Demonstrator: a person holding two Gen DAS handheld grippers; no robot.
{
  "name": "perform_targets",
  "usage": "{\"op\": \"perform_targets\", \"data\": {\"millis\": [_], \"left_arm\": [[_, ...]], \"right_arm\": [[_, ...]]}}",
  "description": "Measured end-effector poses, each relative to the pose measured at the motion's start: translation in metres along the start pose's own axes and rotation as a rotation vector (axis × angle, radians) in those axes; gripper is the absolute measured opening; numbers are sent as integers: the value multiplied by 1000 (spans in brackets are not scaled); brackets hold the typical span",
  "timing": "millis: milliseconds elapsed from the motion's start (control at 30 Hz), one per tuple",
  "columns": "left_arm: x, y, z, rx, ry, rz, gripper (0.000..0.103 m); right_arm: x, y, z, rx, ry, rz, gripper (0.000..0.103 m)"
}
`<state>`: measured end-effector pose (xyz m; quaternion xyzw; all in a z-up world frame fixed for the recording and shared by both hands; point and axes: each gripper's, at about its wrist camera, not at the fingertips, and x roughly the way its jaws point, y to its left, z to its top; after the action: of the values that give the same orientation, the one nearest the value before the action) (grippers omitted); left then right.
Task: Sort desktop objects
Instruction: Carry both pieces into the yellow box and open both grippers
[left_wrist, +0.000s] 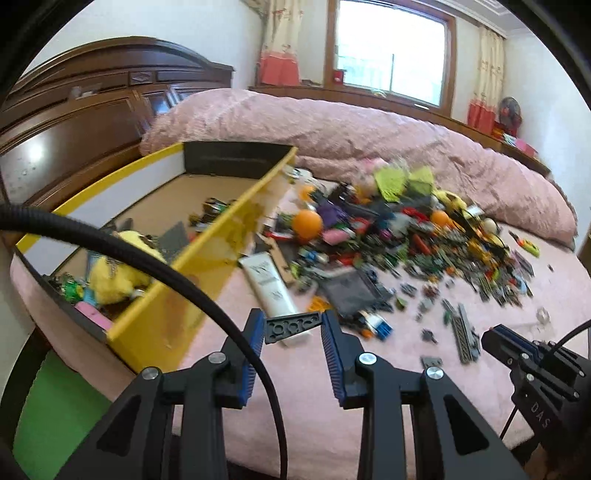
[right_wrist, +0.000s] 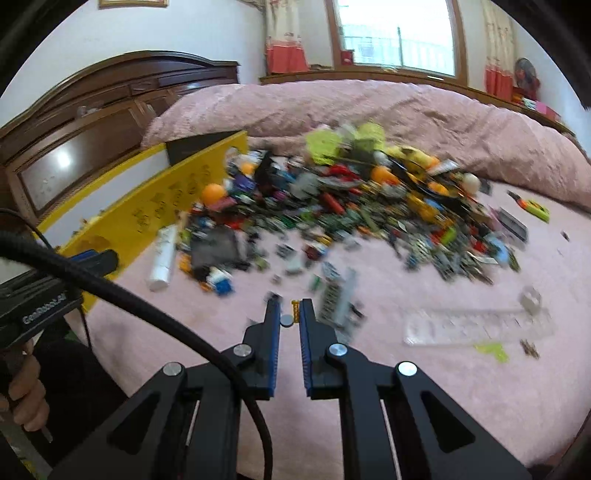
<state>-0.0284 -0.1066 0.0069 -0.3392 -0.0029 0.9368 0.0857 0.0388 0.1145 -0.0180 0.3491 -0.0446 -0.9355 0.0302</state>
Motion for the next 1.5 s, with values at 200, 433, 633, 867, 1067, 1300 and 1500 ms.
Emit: {"op": "perform_targets", "data": {"millis": [200,433,633,867,1067,1300,1500], "left_arm": [[-6,33,16,-69,-22,55,32],[-10,81,32,-151,-46,153,32],[-3,115,36,-201,-36,201,32],[2,149,46,-220,-48,241,32],[5,165,58,-223,-79,266,32],[18,178,78,-205,-102,309,32],[31,187,80,-230,-78,316,32]], "right_arm": [[8,34,28,-61,-19,74,11],[15,75,56,-118,-45,151,11],[32,119,72,-184,-42,210,11],[54,171,89,-200,-37,276,11],[78,199,101,-204,-10,321,11],[109,218,114,-193,38,347,11],[128,229,119,-195,70,350,11]]}}
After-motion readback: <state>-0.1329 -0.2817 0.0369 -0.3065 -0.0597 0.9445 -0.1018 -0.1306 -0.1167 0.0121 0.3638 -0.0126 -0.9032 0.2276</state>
